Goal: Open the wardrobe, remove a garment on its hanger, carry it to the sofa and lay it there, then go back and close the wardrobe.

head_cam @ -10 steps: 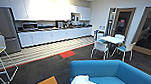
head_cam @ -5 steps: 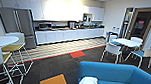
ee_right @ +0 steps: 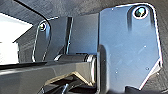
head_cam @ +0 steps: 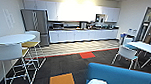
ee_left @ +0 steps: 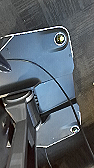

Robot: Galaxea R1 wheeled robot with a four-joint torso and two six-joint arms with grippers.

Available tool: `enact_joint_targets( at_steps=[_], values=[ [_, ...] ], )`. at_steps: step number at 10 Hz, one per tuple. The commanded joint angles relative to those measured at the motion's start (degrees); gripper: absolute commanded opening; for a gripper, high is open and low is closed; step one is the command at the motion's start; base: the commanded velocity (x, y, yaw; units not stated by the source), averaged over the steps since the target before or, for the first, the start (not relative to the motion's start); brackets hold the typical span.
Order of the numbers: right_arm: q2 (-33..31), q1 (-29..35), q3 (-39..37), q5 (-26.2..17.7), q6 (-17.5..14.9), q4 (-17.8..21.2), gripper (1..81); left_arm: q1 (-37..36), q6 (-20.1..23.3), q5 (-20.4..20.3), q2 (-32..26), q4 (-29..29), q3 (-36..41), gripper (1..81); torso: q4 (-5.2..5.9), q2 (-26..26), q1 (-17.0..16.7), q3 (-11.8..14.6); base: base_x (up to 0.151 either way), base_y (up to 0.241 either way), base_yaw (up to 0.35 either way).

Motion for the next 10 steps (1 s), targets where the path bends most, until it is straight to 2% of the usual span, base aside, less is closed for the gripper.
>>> enact_joint_targets(
  at_steps=[1, 3, 5, 10],
  values=[
    [-0.1, 2.6, 0.7, -1.8, -0.3, -0.6, 81.1, -1.7, 0.2, 1.5, -0.9, 0.4, 0.0, 81.1, 0.00, 0.0, 0.1, 0.0, 0.000, 0.000, 0.344],
    [-2.2, 1.8, 4.3, -0.9, -0.5, -0.9, 81.1, -0.2, 0.2, -0.1, -1.9, 0.0, 0.1, 81.1, 0.00, 0.0, 0.1, 0.0, 0.000, 0.000, 0.344],
    [-5.5, 1.6, 10.4, -0.6, -0.3, -2.6, 81.1, 0.5, 0.1, -4.5, -3.2, -0.3, 0.1, 81.1, 0.00, 0.0, 0.1, 0.0, 0.000, 0.000, 0.344],
    [-6.6, 1.1, 9.8, -1.0, 0.2, -2.1, 81.1, 0.1, 0.1, -4.0, -2.1, -0.3, -3.0, 81.1, 0.00, 0.0, 0.1, 0.0, 0.000, 0.000, 0.344]
  ],
)
